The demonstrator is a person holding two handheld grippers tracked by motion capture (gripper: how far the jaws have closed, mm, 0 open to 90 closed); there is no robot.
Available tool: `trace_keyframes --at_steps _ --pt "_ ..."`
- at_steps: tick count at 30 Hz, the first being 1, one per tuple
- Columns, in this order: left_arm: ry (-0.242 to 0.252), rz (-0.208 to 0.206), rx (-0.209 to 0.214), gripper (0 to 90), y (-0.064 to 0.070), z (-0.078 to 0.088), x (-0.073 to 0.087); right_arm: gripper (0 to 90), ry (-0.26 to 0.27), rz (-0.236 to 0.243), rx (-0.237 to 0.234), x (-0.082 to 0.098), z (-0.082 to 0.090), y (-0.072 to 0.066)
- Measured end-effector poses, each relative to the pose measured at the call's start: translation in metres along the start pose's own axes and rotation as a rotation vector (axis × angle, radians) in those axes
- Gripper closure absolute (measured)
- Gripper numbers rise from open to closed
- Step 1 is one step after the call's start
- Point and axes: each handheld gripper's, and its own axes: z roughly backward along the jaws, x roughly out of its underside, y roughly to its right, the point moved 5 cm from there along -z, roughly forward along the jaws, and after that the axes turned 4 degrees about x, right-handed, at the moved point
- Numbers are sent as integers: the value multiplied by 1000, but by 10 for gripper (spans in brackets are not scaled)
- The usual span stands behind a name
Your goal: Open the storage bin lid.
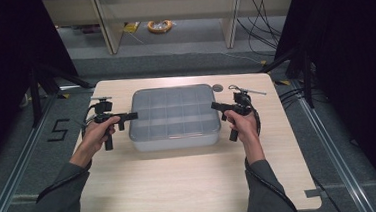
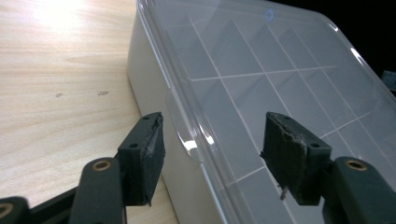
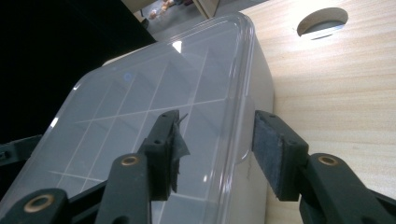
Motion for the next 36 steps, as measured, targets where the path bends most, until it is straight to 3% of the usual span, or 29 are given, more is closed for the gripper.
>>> trace_keyframes --at_steps 1,2,4,5,6,8,11,12,13,14,16,18,19,20,21,23,25,26,27,28,31,32,33,34,36 --pt "-2 0 -2 388 -1 -1 0 528 0 0 0 0 0 0" --pt "-1 5 -6 395 -1 -2 0 536 -31 -63 3 1 1 -5" --pt "-6 14 -5 398 -3 -4 -1 541 -40 -87 1 1 0 -6" --pt "-6 16 -8 409 -4 -5 -1 547 -28 -43 6 0 -2 -3" --pt "-6 19 -5 433 -5 -6 -1 552 -93 -161 -4 2 1 -11" --pt "4 43 15 468 -5 -8 -2 565 -14 -19 11 -1 -8 1" --pt "10 39 0 476 -3 -10 -2 580 -58 -107 6 1 -7 -3" --pt "11 40 0 476 -3 -10 -3 589 -29 -48 7 0 -9 3" --pt "10 39 1 480 -3 -9 -3 599 -25 -64 4 1 -10 4" --pt "9 32 2 484 -2 -9 -4 607 -54 -145 -13 3 -8 0" --pt "14 25 -5 487 -1 -9 -4 620 -37 -119 -13 4 -10 4" --pt "13 28 -9 487 -1 -10 -5 630 -54 -168 -35 6 -12 4" --pt "12 27 -13 488 0 -10 -5 631 -47 -183 -19 6 -12 2" --pt "14 30 -16 489 0 -9 -5 635 -36 -151 -19 6 -11 3" --pt "18 36 -15 491 0 -9 -5 642 -41 -178 -19 5 -9 -1" --pt "41 48 -3 535 1 -6 -7 651 -2 -131 -3 1 -5 -3" --pt "63 39 -13 537 4 0 -11 659 -2 -132 -3 -1 -1 -6" --pt "72 31 -12 546 6 3 -13 675 54 -63 -18 -8 6 -9" --pt "77 24 -14 546 7 5 -14 675 54 -63 -18 -8 6 -9" --pt "87 19 -15 561 9 9 -16 684 45 -117 -28 -9 15 -19" --pt "111 5 -10 583 15 19 -21 692 71 -92 -41 -12 21 -22" --pt "116 -1 -7 599 18 23 -22 694 93 -54 -47 -14 26 -22" --pt "118 -7 -10 599 19 25 -22 694 93 -54 -47 -14 26 -22" --pt "118 -12 -11 606 20 27 -23 693 80 -86 -50 -13 30 -27" --pt "125 -8 -13 612 21 29 -24 692 80 -83 -55 -13 32 -29"
